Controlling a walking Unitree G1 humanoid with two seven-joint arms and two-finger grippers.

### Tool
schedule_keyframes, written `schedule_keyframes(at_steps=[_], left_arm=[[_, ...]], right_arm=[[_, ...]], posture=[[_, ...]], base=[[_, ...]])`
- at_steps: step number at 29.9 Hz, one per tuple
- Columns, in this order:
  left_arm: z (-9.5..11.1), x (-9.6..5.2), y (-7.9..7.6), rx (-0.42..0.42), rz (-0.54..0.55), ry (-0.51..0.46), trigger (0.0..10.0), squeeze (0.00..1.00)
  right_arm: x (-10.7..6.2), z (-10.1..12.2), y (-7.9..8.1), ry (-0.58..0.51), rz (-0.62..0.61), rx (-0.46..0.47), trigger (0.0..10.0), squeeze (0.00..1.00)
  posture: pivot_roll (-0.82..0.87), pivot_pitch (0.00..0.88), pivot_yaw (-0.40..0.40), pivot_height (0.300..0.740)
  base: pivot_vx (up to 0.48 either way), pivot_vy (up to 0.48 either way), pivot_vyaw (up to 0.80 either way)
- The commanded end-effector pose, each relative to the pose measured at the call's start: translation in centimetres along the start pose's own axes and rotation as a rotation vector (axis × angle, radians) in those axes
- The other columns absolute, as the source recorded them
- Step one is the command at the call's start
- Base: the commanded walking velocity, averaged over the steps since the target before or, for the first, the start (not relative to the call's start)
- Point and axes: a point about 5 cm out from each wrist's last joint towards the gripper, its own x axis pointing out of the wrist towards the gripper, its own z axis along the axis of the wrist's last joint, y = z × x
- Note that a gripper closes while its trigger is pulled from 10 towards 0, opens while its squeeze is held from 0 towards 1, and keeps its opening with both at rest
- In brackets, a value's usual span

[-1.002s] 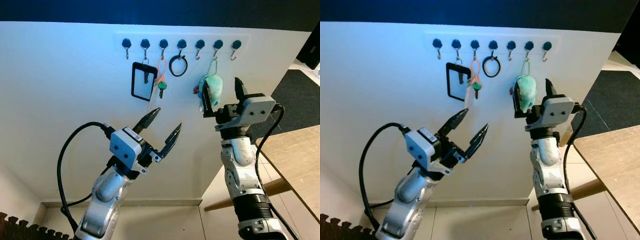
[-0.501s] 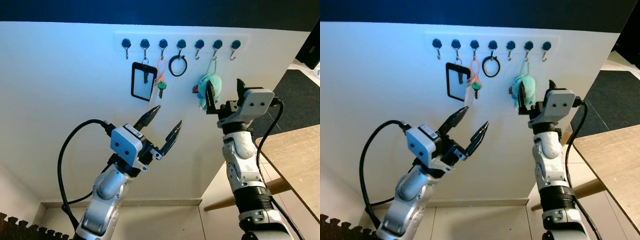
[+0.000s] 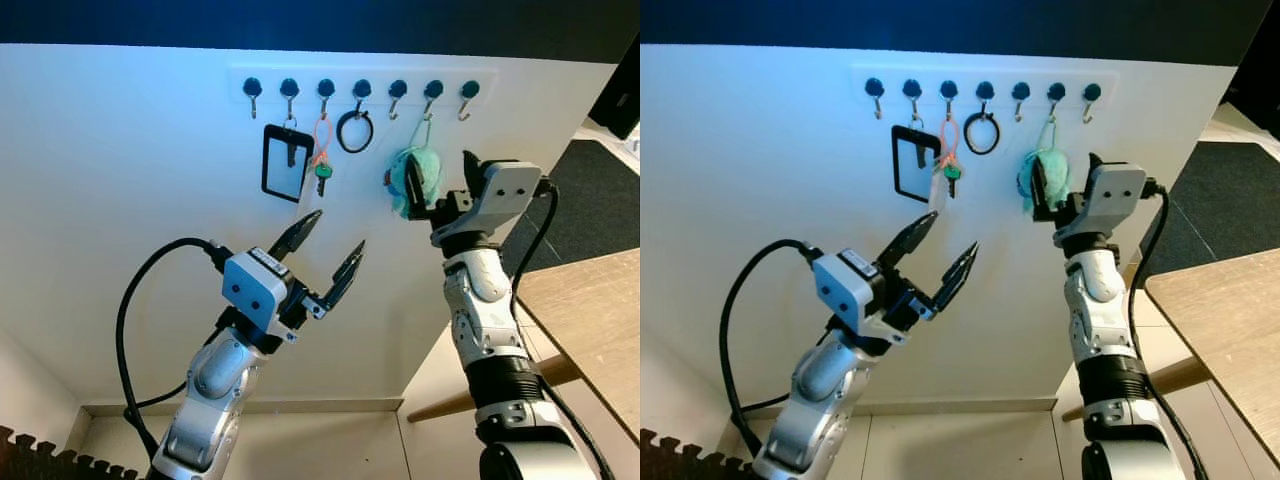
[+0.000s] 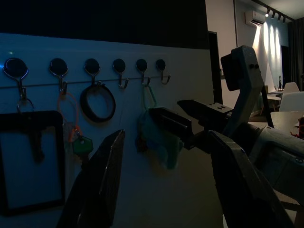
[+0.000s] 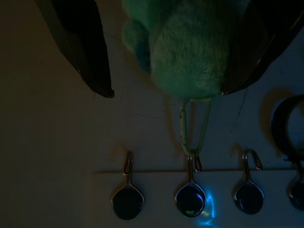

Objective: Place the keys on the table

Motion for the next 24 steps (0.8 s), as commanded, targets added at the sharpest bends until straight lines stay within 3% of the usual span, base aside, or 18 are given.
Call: schedule_keyframes(at_steps=[1, 10, 24], left_arm=[[0.3, 0.2, -0.5, -0.006, -0.017, -0.009, 10.0, 0.00], [0.3, 0.2, -0.8, -0.008, -0.027, -0.011, 10.0, 0.00], [0.5, 0.4, -1.0, -0.032, -0.037, -0.022, 10.0, 0.00]], right_arm=[[-0.6, -0.6, 0.0, 0.036, 0.011, 0.016, 10.0, 0.00], [-1.8, -0.7, 1.2, 0.035, 0.101, 0.044, 10.0, 0.00], [-2.0, -0.4, 0.6, 0.035, 0.085, 0.032, 10.0, 0.00]], posture=[[0.07, 0.062, -0.042, 0.740], [0.07, 0.059, -0.039, 0.740], [0.07, 0.063, -0.036, 0.740]], base=[[0.000, 0.000, 0.00], [0.000, 0.000, 0.00], [0.000, 0.000, 0.00]])
